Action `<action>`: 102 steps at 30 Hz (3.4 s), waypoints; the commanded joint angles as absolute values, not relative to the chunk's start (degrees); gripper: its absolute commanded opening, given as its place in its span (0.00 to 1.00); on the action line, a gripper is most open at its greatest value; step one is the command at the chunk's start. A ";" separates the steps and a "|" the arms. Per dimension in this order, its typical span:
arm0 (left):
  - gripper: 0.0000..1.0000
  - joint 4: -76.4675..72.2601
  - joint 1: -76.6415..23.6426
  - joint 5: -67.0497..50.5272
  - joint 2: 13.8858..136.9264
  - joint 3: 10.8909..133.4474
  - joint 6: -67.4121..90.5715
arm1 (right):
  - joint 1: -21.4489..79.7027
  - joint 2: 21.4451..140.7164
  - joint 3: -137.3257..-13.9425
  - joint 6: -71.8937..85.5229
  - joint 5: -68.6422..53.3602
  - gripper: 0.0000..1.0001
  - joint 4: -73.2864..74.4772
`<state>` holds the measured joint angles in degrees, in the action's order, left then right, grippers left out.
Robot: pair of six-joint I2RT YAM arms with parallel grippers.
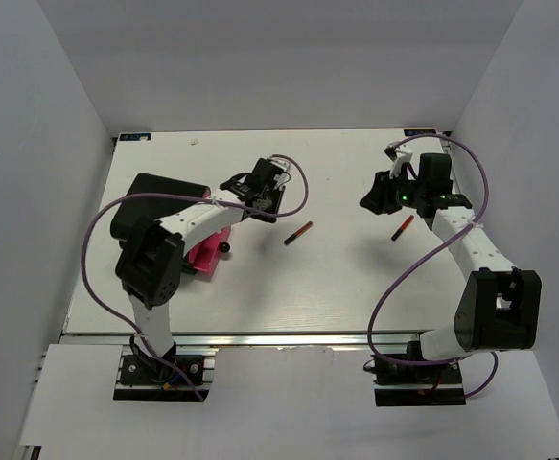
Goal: Organize the makeup
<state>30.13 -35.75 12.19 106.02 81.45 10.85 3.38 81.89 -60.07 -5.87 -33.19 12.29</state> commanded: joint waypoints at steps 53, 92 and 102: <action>0.00 35.51 -38.50 43.06 97.48 70.58 7.02 | 1.85 80.86 -57.83 -9.40 -33.13 0.44 12.48; 0.63 23.21 -35.77 15.66 87.28 75.95 20.99 | 1.85 90.07 -64.07 4.92 13.71 0.63 20.74; 0.67 21.27 -35.42 15.99 78.67 72.43 24.87 | 1.76 102.83 -70.66 9.66 14.15 0.56 25.49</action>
